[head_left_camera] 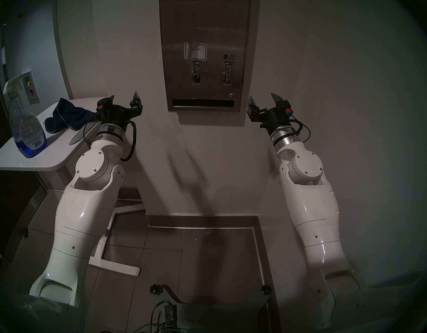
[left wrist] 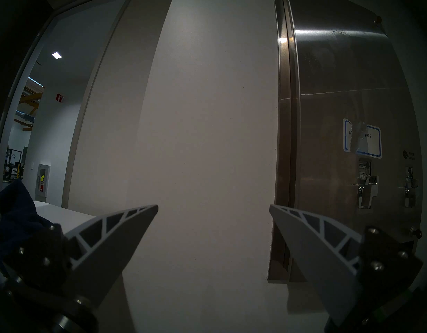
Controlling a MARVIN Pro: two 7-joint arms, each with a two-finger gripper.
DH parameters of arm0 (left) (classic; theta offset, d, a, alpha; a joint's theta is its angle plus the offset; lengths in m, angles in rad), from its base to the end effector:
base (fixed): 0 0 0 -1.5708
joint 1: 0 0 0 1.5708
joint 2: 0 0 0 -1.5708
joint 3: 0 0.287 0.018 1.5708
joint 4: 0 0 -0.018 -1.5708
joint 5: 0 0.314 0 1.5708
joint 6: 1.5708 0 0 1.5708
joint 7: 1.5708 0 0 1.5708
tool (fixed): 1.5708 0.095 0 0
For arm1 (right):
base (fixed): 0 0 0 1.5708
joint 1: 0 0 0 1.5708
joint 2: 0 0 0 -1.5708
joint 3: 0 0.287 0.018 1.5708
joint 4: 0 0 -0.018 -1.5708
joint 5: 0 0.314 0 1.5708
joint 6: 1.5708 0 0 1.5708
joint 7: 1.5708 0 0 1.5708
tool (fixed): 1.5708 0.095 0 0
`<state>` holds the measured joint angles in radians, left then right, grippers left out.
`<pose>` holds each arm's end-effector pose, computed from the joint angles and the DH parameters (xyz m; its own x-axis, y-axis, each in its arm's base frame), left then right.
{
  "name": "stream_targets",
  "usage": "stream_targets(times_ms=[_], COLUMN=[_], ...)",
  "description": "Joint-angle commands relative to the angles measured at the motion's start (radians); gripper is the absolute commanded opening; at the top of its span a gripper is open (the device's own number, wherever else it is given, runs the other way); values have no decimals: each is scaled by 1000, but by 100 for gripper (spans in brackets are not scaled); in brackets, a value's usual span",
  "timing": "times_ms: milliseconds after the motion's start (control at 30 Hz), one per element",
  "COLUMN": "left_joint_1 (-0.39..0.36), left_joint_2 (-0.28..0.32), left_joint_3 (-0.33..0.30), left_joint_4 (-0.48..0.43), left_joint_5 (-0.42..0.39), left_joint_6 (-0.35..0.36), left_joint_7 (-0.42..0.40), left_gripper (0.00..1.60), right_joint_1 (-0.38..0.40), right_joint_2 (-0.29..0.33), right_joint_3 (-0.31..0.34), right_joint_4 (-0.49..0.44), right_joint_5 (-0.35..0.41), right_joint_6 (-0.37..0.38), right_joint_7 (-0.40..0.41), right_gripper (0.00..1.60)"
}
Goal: Pick up the cleaner bottle and spray the cleaner onto the surface
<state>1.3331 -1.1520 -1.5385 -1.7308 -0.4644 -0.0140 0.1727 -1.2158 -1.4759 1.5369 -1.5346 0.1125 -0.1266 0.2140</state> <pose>0.4653 0.1013 -0.1178 -0.3704 0.0555 0.9272 0.0530 -0.9953 0.0808 0.5033 0.0040 -0.1414 -0.4275 -0.0201 0.9038 0.2250 -0.9707 0.0848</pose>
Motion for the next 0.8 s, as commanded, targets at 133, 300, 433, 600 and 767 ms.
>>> stream_targets(times_ms=[133, 300, 433, 600, 767], left_joint_1=[-78, -112, -143, -179, -212], left_joint_2=[78, 116, 147, 196, 251], left_joint_3=[-62, -117, -173, -238, -299], left_joint_4=[-103, -129, -148, -154, -165], left_joint_5=[-28, -35, -46, -44, -54], left_joint_6=[38, 57, 78, 112, 159], left_joint_7=[-60, -71, -77, -76, -100], left_gripper=[160, 160, 160, 160, 160], right_joint_1=[28, 28, 28, 28, 29], right_joint_2=[2, 2, 2, 3, 4], right_joint_3=[2, 1, 0, 0, -1], right_joint_4=[-28, -26, -24, -23, -23], right_joint_5=[1, 1, 2, 3, 3], right_joint_6=[-8, -8, -9, -9, -9], right_joint_7=[1, 0, -1, -2, -3], right_gripper=[160, 160, 160, 160, 160])
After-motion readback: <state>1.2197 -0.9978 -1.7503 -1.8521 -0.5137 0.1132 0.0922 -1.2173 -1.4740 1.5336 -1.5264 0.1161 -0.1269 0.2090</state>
